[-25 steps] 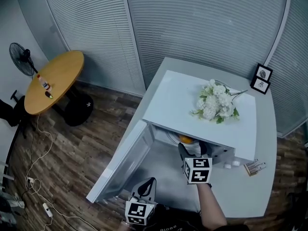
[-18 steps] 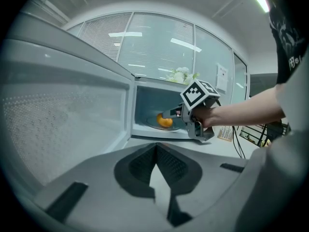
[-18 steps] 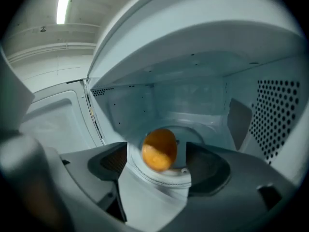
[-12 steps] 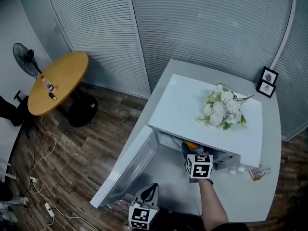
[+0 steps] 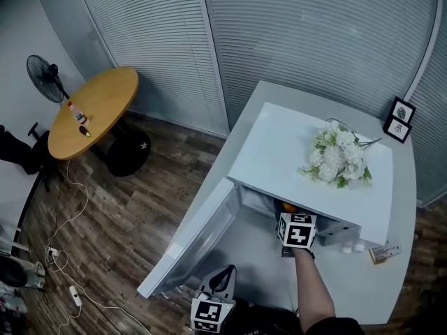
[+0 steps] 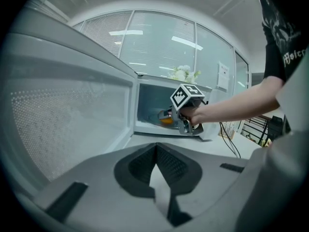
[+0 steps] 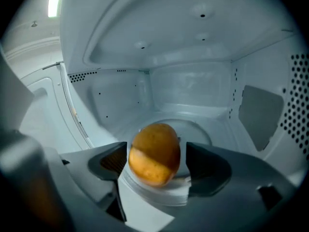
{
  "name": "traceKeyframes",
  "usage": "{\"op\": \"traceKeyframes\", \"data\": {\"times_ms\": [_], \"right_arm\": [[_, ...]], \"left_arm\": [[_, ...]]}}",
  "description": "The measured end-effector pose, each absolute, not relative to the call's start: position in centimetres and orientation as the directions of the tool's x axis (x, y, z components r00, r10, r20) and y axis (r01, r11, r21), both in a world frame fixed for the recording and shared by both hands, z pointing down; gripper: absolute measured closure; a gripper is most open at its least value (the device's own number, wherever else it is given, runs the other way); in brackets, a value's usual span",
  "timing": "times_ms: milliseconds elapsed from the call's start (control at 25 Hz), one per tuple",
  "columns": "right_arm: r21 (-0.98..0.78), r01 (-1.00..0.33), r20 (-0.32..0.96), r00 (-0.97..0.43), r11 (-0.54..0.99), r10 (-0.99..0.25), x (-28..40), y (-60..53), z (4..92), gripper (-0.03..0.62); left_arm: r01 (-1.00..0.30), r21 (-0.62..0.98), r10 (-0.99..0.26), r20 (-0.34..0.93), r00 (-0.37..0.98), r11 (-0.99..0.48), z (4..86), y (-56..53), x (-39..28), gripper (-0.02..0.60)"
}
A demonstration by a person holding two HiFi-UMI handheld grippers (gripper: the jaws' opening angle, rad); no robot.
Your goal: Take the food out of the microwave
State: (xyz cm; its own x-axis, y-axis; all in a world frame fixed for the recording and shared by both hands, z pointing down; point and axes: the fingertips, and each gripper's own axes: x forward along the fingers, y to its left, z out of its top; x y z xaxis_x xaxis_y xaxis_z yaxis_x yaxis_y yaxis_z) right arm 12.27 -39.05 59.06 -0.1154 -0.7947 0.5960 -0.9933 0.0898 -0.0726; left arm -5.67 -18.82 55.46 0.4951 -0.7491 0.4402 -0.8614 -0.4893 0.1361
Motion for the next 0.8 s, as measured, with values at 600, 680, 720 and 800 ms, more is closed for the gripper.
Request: {"op": "traceKeyframes", "data": {"times_ms": [600, 680, 720, 800], "right_arm": [[-0.036, -0.996, 0.624, -0.084, 0.079, -0.777, 12.5, -39.1, 60.0, 0.261], [-0.032, -0.996, 0.615, -0.081, 0.078, -0.784, 12.5, -39.1, 59.7, 0.261], [-0.030, -0.996, 0.608, -0.082, 0.080, -0.790, 12.6, -39.1, 59.4, 0.262], [-0.028, -0.996, 0.591, -0.088, 0.089, -0.802, 12.5, -39.0, 58.6, 0.263]], "left_arm": [[-0.873, 0.141, -0.758, 0.445, 0.476, -0.466, 55.7, -18.8, -6.6, 0.575], [-0.873, 0.144, -0.758, 0.445, 0.478, -0.466, 55.8, -18.7, -6.6, 0.575], [-0.872, 0.146, -0.758, 0.443, 0.479, -0.467, 55.8, -18.7, -6.6, 0.575], [-0.871, 0.149, -0.760, 0.436, 0.482, -0.468, 55.6, -18.8, -6.6, 0.575]]}}
